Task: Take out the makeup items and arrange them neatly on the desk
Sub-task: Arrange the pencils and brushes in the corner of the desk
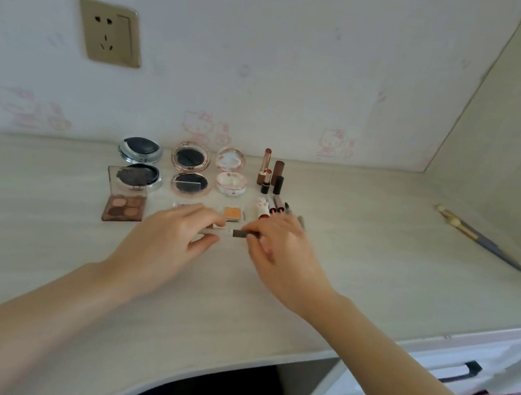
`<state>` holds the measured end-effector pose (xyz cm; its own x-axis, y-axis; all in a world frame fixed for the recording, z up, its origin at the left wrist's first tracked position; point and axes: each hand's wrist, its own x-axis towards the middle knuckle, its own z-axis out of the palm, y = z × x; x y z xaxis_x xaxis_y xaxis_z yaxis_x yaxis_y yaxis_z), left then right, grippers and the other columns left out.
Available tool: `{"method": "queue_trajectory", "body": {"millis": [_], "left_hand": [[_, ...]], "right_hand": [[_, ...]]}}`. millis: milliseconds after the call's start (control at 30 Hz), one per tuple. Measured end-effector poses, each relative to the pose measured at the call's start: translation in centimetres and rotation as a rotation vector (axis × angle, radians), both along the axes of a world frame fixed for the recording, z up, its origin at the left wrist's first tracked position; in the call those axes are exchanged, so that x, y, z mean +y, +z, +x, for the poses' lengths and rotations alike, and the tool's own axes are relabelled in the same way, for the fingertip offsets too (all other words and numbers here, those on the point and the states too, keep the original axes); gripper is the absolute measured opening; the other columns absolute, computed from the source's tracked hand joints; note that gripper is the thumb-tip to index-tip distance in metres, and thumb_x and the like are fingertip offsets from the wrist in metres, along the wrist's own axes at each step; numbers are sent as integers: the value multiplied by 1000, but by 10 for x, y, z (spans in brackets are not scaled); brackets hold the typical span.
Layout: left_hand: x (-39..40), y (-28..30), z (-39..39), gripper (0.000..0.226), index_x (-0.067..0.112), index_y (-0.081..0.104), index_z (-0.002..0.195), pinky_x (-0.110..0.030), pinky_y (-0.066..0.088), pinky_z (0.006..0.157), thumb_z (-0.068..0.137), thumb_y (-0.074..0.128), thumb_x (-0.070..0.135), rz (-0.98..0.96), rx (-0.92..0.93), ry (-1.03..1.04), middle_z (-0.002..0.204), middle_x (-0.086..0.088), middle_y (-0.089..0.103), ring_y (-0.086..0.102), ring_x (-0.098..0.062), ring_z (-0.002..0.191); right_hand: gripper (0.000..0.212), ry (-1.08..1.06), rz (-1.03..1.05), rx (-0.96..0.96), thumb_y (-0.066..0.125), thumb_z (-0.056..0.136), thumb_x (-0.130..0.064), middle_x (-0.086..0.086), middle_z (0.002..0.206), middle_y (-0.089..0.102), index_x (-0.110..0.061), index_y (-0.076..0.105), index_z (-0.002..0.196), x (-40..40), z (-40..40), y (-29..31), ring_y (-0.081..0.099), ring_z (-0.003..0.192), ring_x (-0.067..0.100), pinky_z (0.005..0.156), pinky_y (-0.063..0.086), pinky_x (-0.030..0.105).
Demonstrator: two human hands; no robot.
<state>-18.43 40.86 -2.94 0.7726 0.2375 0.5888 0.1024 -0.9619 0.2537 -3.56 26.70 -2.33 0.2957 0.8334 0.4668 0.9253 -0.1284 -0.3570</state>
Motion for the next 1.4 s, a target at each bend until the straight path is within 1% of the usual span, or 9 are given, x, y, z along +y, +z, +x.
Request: {"method": "queue_trajectory", "body": {"millis": [200,533,633,700,867,933,1067,1267,1400], "left_hand": [[-1,-6,-13,11,11,68,91,-39,50,58,82,73,15,105,-16,75,84,1,66,63,-26,68],[3,-8,-19,18,10,70,96,-41,52,64,91,62,25,73,-25,41,87,1,69,65,-27,73],[0,-5,-20,24,8,70,95,-40,52,64,90,56,27,156,-14,56,84,-1,68,65,-26,76],[-4,-4,-19,13,8,68,94,-40,51,62,90,61,17,209,-2,66,83,-2,67,63,-27,76],[-7,-1,-21,9,9,67,95,-36,51,63,87,62,7,314,-23,99,85,-2,65,63,-27,81],[-8,0,-22,10,8,67,95,-37,52,63,88,60,10,342,-27,108,85,-2,66,63,-28,82],[-10,-1,-22,20,12,68,89,-36,49,55,92,58,29,408,-32,142,75,1,63,60,-23,68],[-11,-3,-19,32,15,64,77,-34,44,48,96,48,35,406,-7,155,66,3,57,56,-21,60],[-15,-1,-20,37,18,54,70,-27,28,40,94,43,43,326,32,202,58,6,53,53,-18,51]], "right_hand": [[11,-39,183,-163,64,88,-12,2,86,68,-8,73,94,8,-13,-18,55,90,32,83,48,43],[10,-45,319,-361,69,87,-17,-3,87,69,-11,74,92,6,-11,-23,56,87,32,71,47,45],[10,-42,342,-354,70,86,-17,-4,88,69,-12,74,93,6,-11,-24,56,89,31,72,47,45],[11,-12,357,-314,69,87,-17,-4,90,69,-11,74,95,5,-11,-24,54,90,30,74,47,43],[35,29,230,-23,51,96,-32,-6,92,67,-10,64,121,4,-16,-22,49,97,23,88,43,35],[32,62,181,55,49,96,-29,-12,86,64,-12,67,116,3,-15,-22,50,94,20,87,44,37],[24,70,159,49,53,93,-30,-24,79,51,-18,71,101,2,-15,-21,46,89,11,85,34,33],[16,79,212,-45,62,89,-25,-12,79,62,-16,74,96,2,-16,-22,50,91,15,83,38,42],[14,85,283,-124,65,89,-23,-9,80,65,-16,75,94,2,-18,-21,54,90,19,82,40,46]]}}
